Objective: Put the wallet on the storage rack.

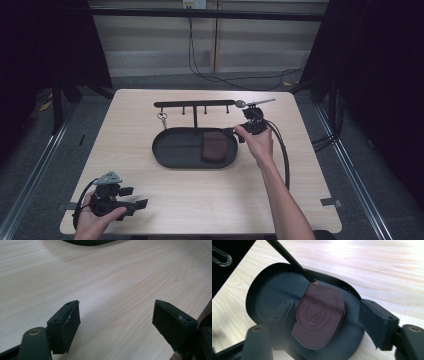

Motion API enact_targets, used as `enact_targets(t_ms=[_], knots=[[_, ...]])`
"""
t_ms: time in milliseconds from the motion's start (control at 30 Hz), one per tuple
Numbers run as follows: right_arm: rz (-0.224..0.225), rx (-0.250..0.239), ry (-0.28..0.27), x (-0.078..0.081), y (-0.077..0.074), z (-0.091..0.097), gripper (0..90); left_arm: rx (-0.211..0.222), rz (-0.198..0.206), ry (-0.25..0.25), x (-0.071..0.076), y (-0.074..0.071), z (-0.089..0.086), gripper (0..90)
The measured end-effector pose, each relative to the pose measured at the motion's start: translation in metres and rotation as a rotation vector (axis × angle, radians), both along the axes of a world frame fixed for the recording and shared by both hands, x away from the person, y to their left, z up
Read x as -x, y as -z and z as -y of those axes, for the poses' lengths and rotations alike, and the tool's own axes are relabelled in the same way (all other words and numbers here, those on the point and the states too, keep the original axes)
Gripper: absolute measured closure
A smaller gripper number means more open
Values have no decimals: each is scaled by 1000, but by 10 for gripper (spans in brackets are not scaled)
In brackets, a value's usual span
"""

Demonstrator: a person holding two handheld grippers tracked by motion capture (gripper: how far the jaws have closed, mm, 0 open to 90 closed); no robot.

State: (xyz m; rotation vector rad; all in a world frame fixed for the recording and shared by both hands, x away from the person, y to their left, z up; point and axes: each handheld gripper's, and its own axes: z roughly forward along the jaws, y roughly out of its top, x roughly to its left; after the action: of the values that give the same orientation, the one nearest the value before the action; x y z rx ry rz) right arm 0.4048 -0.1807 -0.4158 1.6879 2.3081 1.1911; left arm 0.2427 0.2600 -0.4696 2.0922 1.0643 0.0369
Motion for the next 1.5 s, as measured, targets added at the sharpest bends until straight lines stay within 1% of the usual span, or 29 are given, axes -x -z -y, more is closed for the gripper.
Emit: enact_targets(t_ms=[67, 100, 133, 167, 267, 333, 367, 467, 533, 633, 700, 767, 833, 867, 933, 967, 1033, 1167, 1233, 1300, 1400, 1500], knots=[[1, -3, -4, 4, 0, 2, 225, -1, 0, -3, 0, 0, 0, 220], [-6, -4, -10, 6, 1, 4, 206, -1, 0, -3, 0, 0, 0, 220], [-13, 2, -21, 8, 2, 5, 192, 0, 0, -3, 0, 0, 0, 220], [-14, -3, -21, 11, 2, 7, 191, 0, 0, -3, 0, 0, 0, 221], [7, -14, -16, 19, 3, 12, 185, -2, 1, -4, 0, 0, 0, 220], [8, 0, -13, 23, 3, 15, 171, -6, -1, -1, 0, 0, -1, 220], [22, 1, -9, 26, 3, 17, 174, -1, 0, -6, 0, 0, -1, 220], [45, -7, -5, 34, 3, 24, 175, 0, 2, -10, 0, 0, -2, 220], [45, -5, -1, 40, 4, 29, 174, -1, 0, -12, 0, 0, -2, 220], [64, 2, 6, 48, 5, 37, 175, -4, 2, -10, 0, 0, -2, 221], [61, 10, 6, 54, 6, 42, 176, -7, 1, -13, 0, 0, -2, 220], [73, 6, 18, 60, 7, 48, 181, -4, -3, -12, -1, 1, -2, 220], [85, 11, 25, 66, 9, 53, 173, -6, -3, -8, 0, 1, -1, 220], [103, 5, 28, 69, 9, 56, 173, -6, -3, -8, 0, 1, -1, 220], [113, 0, 43, 76, 9, 61, 165, -10, -3, -7, 0, 1, -1, 220], [119, 1, 38, 78, 10, 63, 157, -12, -1, -6, 0, 1, -1, 220], [123, 10, 38, 85, 10, 67, 155, -4, -3, -11, 0, 1, -2, 220], [132, 14, 45, 99, 11, 74, 156, -6, -2, -11, 0, 1, -2, 220], [134, 15, 47, 106, 12, 77, 157, -14, -2, -6, 0, 1, -1, 220], [131, 23, 44, 112, 15, 81, 157, -9, -1, -5, 1, 0, -1, 220], [127, 24, 60, 122, 21, 87, 161, -5, -5, -10, 0, 0, -2, 220], [120, 30, 66, 131, 28, 93, 162, -5, 0, -12, 1, 0, -1, 220]])
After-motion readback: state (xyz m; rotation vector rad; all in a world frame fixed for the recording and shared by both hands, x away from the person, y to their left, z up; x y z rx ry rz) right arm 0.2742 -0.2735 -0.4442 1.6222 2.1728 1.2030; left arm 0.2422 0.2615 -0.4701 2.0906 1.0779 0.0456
